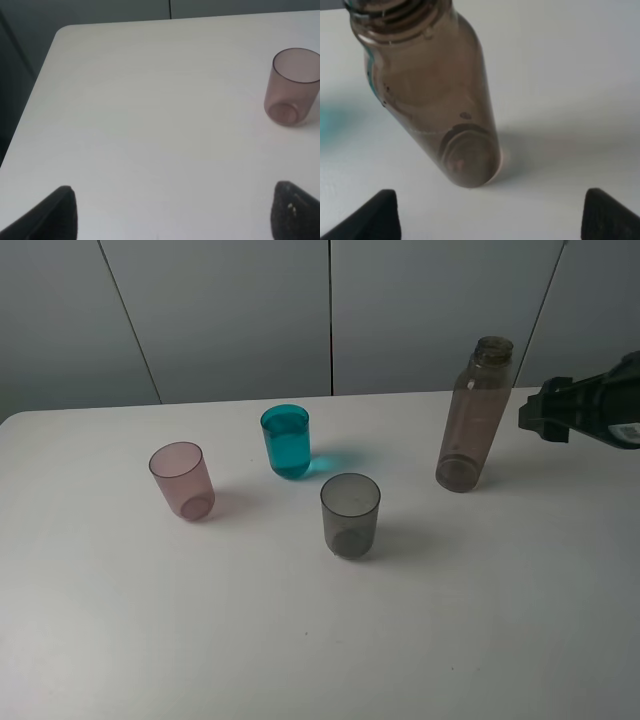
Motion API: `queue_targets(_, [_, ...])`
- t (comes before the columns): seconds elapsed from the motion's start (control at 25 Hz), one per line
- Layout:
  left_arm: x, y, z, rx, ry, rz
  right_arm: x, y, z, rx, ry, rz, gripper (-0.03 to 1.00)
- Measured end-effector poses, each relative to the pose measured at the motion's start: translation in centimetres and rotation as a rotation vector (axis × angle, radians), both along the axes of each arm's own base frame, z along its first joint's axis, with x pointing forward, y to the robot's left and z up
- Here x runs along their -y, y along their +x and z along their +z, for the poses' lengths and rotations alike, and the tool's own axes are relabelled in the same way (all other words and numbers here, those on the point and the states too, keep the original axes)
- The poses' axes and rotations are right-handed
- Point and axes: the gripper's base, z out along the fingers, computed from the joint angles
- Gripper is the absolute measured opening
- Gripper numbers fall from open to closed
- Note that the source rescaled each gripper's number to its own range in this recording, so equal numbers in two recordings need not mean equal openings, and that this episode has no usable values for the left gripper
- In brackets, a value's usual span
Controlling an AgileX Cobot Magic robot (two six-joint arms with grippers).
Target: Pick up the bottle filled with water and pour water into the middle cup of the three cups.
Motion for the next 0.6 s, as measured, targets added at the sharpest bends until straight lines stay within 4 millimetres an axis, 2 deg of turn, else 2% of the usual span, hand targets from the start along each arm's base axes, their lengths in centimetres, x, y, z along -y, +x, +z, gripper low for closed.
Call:
queue_targets(0.32, [0.0,0.0,0.0,0.0,0.0,0.0,2.2,-1.9,2.9,-0.081,-0.052,-0.038,0.3])
queue_targets(0.6, [0.0,0.0,0.0,0.0,-0.002,0.001,4.3,-4.9,5.0,-0.081,-0.054,-0.121,0.27])
